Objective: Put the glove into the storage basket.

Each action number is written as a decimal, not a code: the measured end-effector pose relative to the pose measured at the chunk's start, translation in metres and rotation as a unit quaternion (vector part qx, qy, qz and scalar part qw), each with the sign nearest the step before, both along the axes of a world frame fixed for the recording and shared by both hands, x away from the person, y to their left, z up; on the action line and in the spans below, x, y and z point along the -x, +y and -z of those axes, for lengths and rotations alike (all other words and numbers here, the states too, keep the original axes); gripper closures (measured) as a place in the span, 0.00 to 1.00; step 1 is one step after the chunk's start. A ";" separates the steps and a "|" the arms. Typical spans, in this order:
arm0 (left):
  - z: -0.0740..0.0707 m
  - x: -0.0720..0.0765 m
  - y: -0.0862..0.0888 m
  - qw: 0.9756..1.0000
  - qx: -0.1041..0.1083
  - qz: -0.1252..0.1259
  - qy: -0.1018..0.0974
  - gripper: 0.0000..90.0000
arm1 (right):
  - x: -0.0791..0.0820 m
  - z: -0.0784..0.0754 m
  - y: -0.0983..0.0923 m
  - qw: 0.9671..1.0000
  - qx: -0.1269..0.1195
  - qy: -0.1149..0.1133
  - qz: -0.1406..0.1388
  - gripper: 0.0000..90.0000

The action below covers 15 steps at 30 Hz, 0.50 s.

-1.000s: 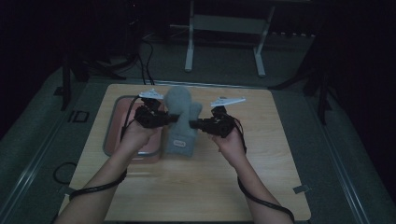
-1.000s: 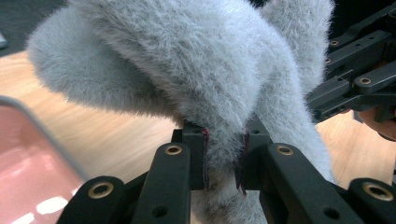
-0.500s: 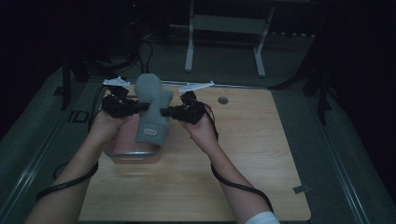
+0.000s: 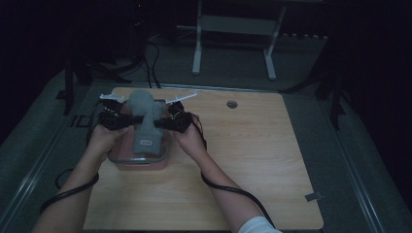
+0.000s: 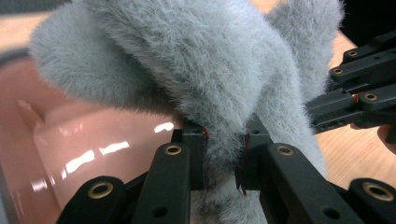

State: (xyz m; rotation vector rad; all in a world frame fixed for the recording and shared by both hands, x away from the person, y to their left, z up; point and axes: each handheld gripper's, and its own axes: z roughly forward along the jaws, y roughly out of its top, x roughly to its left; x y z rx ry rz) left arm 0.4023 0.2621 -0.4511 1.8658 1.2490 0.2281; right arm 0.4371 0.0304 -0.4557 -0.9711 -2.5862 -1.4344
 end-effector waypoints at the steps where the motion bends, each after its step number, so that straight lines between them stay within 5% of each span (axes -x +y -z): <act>1: 0.008 -0.002 0.000 1.000 -0.003 -0.005 0.007 0.87 | -0.001 0.007 0.004 1.000 0.017 -0.001 0.005 0.91; 5: 0.019 -0.005 0.000 1.000 -0.016 -0.006 0.014 0.87 | -0.002 0.017 0.011 0.999 0.042 -0.002 0.009 0.91; 15: 0.042 -0.021 -0.009 0.995 -0.059 -0.023 0.071 0.86 | -0.008 0.041 0.027 0.994 0.105 0.012 0.023 0.91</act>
